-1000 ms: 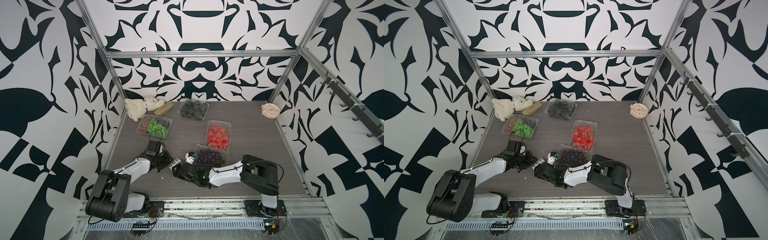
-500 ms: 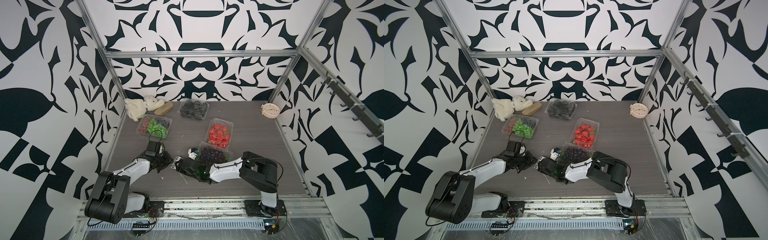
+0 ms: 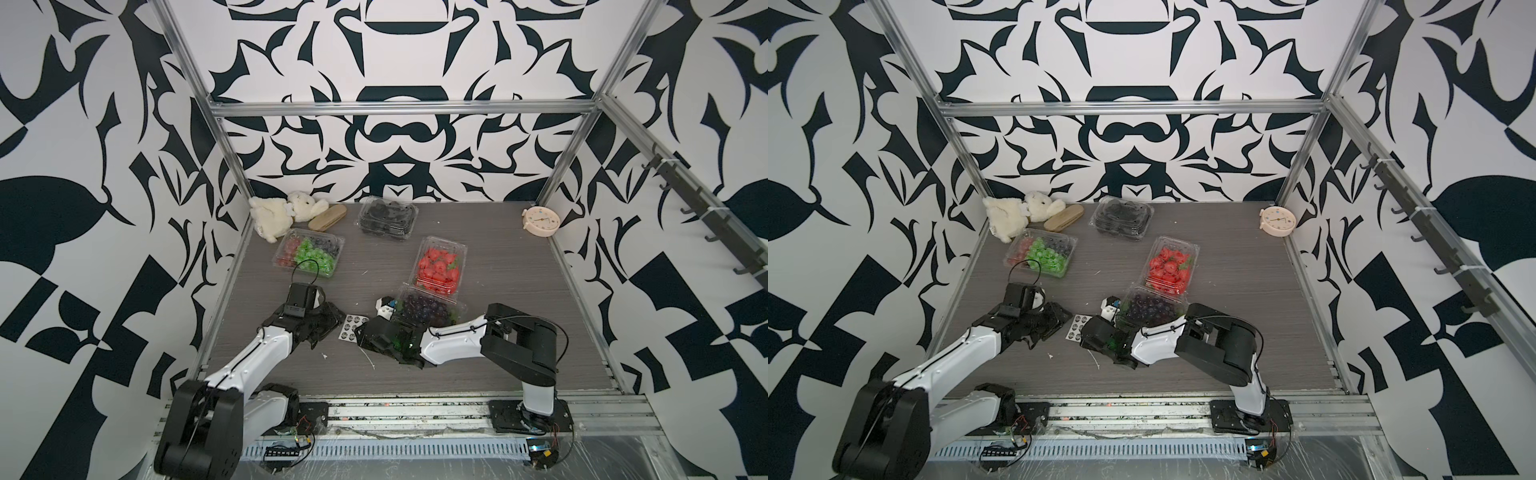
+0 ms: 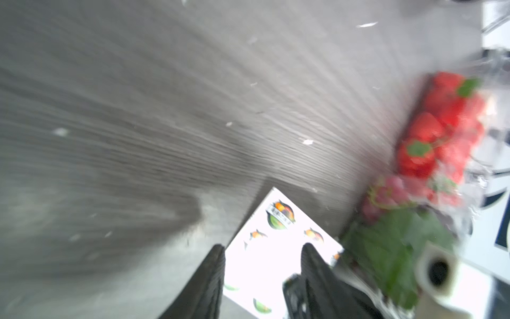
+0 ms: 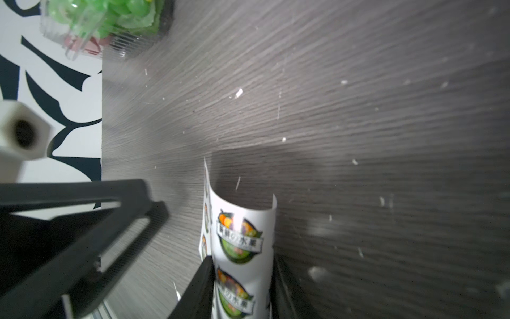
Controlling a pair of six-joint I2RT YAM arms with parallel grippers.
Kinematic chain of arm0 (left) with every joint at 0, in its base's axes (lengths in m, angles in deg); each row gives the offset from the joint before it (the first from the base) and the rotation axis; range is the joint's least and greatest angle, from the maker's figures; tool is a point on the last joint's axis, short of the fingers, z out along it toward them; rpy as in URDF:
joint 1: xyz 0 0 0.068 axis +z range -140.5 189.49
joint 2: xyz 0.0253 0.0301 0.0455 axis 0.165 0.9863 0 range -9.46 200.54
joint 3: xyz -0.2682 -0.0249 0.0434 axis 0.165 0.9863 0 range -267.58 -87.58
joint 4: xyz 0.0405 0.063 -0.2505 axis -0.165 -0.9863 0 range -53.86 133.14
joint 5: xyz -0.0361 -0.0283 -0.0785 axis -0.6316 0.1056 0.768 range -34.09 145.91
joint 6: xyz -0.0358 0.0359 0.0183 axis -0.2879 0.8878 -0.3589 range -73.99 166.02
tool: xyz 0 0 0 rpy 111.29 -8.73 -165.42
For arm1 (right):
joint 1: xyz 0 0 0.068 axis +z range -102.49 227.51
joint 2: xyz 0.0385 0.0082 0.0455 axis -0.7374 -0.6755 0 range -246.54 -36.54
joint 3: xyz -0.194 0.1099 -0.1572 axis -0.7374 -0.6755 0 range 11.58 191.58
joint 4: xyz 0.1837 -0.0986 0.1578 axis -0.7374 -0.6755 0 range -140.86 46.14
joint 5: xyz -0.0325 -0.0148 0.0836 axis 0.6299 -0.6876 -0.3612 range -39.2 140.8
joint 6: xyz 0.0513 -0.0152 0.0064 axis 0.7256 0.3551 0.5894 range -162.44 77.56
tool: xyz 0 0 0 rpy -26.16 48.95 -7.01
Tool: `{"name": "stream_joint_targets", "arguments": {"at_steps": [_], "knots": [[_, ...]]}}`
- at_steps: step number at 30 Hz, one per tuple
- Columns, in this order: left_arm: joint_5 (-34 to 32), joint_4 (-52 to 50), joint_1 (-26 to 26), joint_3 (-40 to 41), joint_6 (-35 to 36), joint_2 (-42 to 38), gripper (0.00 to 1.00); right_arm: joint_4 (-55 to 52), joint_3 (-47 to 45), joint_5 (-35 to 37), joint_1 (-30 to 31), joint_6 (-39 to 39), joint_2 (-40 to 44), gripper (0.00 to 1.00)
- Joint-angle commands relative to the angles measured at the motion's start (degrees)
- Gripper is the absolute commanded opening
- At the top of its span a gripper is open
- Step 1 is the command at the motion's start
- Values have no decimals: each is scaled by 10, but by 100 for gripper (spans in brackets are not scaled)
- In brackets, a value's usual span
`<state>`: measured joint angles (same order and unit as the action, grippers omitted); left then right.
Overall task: Label fruit boxes
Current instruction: Pick up the label sticker from the center of the board.
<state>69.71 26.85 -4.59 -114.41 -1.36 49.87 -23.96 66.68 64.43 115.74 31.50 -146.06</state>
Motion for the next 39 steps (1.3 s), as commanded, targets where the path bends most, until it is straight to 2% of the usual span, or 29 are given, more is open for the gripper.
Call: {"name": "stream_joint_targets", "arguments": {"at_steps": [1, 2, 5, 9, 14, 16, 19, 21, 26, 30, 39], "knots": [[-30, -73, 5, -43, -12, -93, 60, -2, 3, 10, -2, -48, 55, 37], [-38, -83, 7, -50, -18, -125, 65, -1, 3, 9, -3, -54, 65, 37], [-45, -95, 9, -67, -30, -201, 69, 11, 6, 15, -3, -77, 96, 37], [-13, -44, 10, -73, -63, -259, 70, 22, 12, 31, -10, -121, 147, 37], [20, 63, 10, -61, -125, -280, 67, 81, -23, 54, -39, -152, 218, 36], [27, 124, 10, -46, -159, -279, 69, 112, -38, 48, -52, -163, 242, 36], [45, 253, 10, -13, -222, -268, 67, 142, -54, 46, -70, -174, 274, 36], [56, 354, 10, 12, -266, -250, 64, 167, -65, 45, -76, -185, 292, 36], [74, 509, -10, 37, -334, -191, 60, 206, -77, 37, -84, -195, 309, 36], [34, 568, -66, 49, -327, -165, 57, 226, -79, 29, -85, -199, 309, 36], [7, 607, -119, 52, -329, -112, 55, 251, -79, 19, -85, -190, 295, 36]]}}
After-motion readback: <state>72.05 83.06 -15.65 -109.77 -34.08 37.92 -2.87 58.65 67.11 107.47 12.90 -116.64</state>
